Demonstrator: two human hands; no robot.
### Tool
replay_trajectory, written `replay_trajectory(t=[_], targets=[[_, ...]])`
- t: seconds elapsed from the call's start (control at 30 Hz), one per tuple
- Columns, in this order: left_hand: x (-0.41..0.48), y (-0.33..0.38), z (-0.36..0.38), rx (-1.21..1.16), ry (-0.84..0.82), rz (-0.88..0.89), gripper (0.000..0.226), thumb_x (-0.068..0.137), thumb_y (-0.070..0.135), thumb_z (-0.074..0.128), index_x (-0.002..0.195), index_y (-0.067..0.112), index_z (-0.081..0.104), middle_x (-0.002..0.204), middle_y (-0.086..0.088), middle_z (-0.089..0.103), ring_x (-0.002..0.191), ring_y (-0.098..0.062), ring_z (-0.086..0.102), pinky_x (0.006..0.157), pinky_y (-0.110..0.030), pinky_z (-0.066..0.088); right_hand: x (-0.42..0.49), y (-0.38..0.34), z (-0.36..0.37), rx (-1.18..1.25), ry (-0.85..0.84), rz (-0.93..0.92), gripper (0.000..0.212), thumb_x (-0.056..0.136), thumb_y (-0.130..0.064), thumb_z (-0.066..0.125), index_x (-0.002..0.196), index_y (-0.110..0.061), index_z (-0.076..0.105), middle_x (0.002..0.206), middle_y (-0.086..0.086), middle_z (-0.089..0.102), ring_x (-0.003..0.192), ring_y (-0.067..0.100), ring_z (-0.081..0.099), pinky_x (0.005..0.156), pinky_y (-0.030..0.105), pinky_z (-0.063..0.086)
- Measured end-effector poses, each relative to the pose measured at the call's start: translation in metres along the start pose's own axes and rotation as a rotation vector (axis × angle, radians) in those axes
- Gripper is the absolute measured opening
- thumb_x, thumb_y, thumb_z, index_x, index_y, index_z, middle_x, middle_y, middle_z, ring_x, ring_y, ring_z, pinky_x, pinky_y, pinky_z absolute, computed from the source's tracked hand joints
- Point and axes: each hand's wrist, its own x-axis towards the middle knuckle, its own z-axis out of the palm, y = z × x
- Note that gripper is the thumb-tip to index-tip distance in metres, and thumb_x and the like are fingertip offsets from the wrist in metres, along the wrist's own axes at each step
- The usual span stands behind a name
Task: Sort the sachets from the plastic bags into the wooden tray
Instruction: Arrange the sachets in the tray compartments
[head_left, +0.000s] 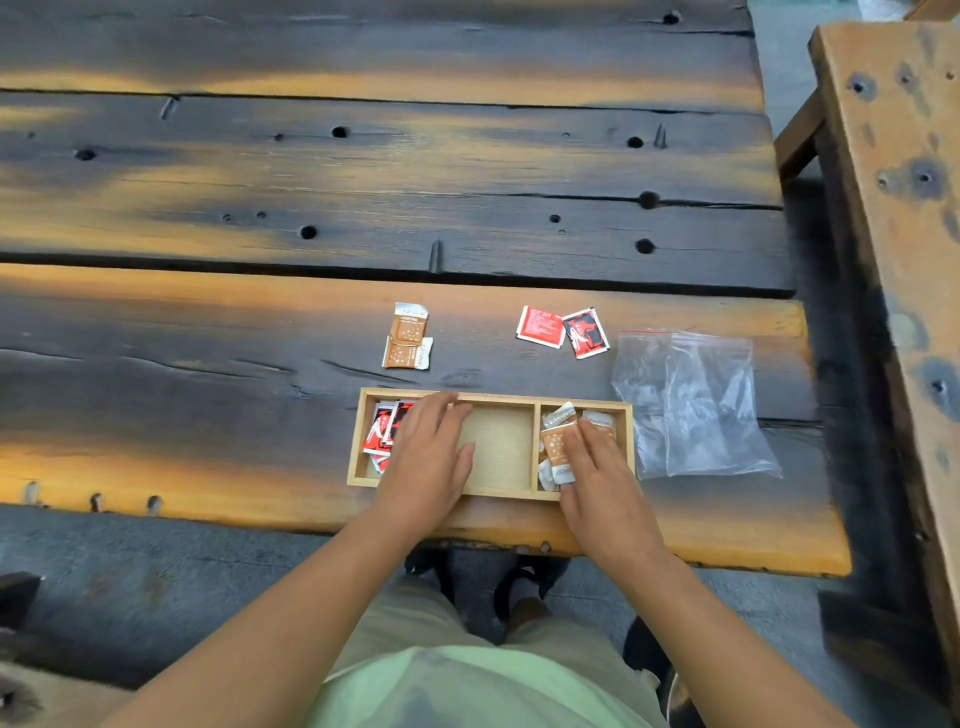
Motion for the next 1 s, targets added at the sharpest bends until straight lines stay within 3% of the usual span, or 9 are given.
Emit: replay_trajectory(t=[0.13, 0.23, 0.33, 0.4, 0.57, 0.7, 0.87, 1.0], targets=[[-0.018, -0.026, -0.003, 0.043, -0.028, -0.085, 0.042, 0.091, 0.016, 0.055, 0.132, 0.006, 0.048, 0.143, -0.016, 0.043, 0.130, -0.036, 0.042, 0.106, -0.049, 0.039, 0.003, -0.019, 0.003, 0.011, 0.037, -0.014, 0.061, 0.094, -0.011, 0.048, 0.153, -0.013, 0.028, 0.164, 0.006, 0.016, 0.152, 0.024, 0.014, 0.123, 0.034, 0.013], [-0.035, -0.033, 0.004, 0.123, -0.163, -0.136, 0.061, 0.098, 0.033, 0.038, 0.151, 0.008, 0.024, 0.161, -0.015, 0.014, 0.149, -0.034, 0.013, 0.122, -0.046, 0.013, 0.003, -0.036, 0.009, 0.017, 0.020, -0.078, 0.063, 0.097, -0.013, 0.046, 0.155, -0.011, 0.022, 0.165, 0.005, 0.012, 0.153, 0.021, 0.008, 0.123, 0.031, 0.007], [-0.044, -0.038, 0.007, 0.116, -0.195, -0.137, 0.066, 0.099, 0.043, 0.022, 0.155, 0.013, 0.006, 0.163, -0.009, -0.003, 0.150, -0.026, -0.006, 0.121, -0.038, -0.004, 0.005, -0.056, 0.017, -0.008, -0.012, -0.178, 0.065, 0.098, -0.016, 0.045, 0.156, -0.011, 0.017, 0.165, 0.005, 0.010, 0.153, 0.020, 0.006, 0.122, 0.030, 0.002], [-0.044, -0.042, 0.007, 0.088, -0.198, -0.131, 0.065, 0.101, 0.040, 0.030, 0.155, 0.015, 0.004, 0.163, -0.008, -0.003, 0.151, -0.025, -0.006, 0.122, -0.040, 0.000, 0.009, -0.068, 0.022, -0.015, -0.037, -0.215, 0.064, 0.098, -0.016, 0.045, 0.156, -0.011, 0.018, 0.165, 0.006, 0.014, 0.153, 0.020, 0.008, 0.121, 0.029, 0.001], [-0.045, -0.053, 0.006, 0.114, -0.248, -0.076, 0.066, 0.097, 0.045, 0.017, 0.155, 0.016, 0.002, 0.163, -0.009, 0.001, 0.151, -0.025, -0.002, 0.123, -0.042, 0.009, 0.017, -0.093, 0.038, 0.022, -0.104, -0.312, 0.064, 0.097, -0.013, 0.044, 0.156, -0.014, 0.019, 0.165, 0.004, 0.014, 0.152, 0.016, 0.011, 0.124, 0.033, 0.011], [-0.043, -0.061, 0.002, 0.121, -0.254, -0.040, 0.062, 0.101, 0.037, 0.025, 0.155, 0.011, 0.008, 0.164, -0.008, 0.006, 0.151, -0.021, 0.001, 0.122, -0.040, 0.013, 0.023, -0.110, 0.048, -0.022, -0.116, -0.399, 0.072, 0.089, -0.007, 0.050, 0.155, -0.011, 0.023, 0.164, 0.005, 0.015, 0.151, 0.017, 0.014, 0.123, 0.032, 0.011], [-0.045, -0.068, -0.005, 0.057, -0.240, 0.014, 0.060, 0.101, 0.031, 0.034, 0.154, 0.008, 0.017, 0.163, -0.008, 0.011, 0.151, -0.020, 0.005, 0.122, -0.039, 0.017, 0.027, -0.118, 0.053, -0.053, -0.148, -0.374, 0.070, 0.092, -0.005, 0.046, 0.156, -0.010, 0.015, 0.165, 0.004, 0.004, 0.151, 0.015, 0.005, 0.124, 0.034, 0.011], [-0.045, -0.070, -0.002, 0.066, -0.270, 0.007, 0.062, 0.101, 0.032, 0.033, 0.155, 0.009, 0.012, 0.164, -0.007, 0.003, 0.151, -0.020, -0.002, 0.122, -0.039, 0.013, 0.028, -0.117, 0.058, -0.036, -0.155, -0.341, 0.073, 0.089, -0.002, 0.047, 0.156, -0.010, 0.017, 0.165, 0.005, 0.006, 0.152, 0.018, 0.013, 0.123, 0.034, 0.013]])
